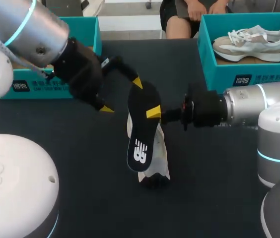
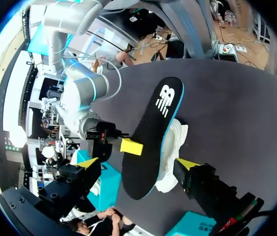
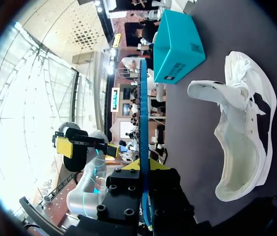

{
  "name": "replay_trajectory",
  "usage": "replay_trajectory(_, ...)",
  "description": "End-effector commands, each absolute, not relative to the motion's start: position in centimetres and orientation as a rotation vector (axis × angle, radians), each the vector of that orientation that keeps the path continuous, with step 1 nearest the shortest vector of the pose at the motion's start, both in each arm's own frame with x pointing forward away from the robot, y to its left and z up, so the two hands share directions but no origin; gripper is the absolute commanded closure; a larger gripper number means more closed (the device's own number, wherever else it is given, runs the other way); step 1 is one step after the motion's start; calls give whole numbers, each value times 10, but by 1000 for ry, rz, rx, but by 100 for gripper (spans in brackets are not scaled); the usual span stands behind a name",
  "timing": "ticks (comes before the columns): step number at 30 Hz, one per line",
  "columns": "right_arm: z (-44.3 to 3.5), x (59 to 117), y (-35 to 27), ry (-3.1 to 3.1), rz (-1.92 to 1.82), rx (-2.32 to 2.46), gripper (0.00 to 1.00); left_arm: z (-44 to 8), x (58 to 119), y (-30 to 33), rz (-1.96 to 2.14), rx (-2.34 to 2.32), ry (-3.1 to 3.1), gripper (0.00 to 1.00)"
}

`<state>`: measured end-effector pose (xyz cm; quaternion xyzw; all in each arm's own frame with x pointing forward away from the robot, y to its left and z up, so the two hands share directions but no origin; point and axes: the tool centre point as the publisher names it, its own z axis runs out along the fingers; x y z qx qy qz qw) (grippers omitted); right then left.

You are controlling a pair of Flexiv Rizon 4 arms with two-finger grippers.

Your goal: Take the shoe out of the shoebox, open the shoe tongue, remove and reinsert the insole, then place the shoe into the shoebox

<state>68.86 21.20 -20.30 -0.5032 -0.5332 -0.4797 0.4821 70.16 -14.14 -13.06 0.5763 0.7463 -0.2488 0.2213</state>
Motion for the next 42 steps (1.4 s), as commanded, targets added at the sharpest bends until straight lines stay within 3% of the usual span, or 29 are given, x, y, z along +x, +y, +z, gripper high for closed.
replay_trajectory(1, -205, 688, 215, -1299, -1170, -1227, 100, -122, 701, -155, -354, 1789, 2299, 0)
replay_trajectory(19, -208, 682, 217, -1302, -1172, -1221, 100, -114, 694, -178, 15, 2074, 2353, 0)
replay_trajectory(42, -208, 680, 216, -1305, -1174, -1215, 100, -113, 695, -167, -6, 2131, 2202, 0)
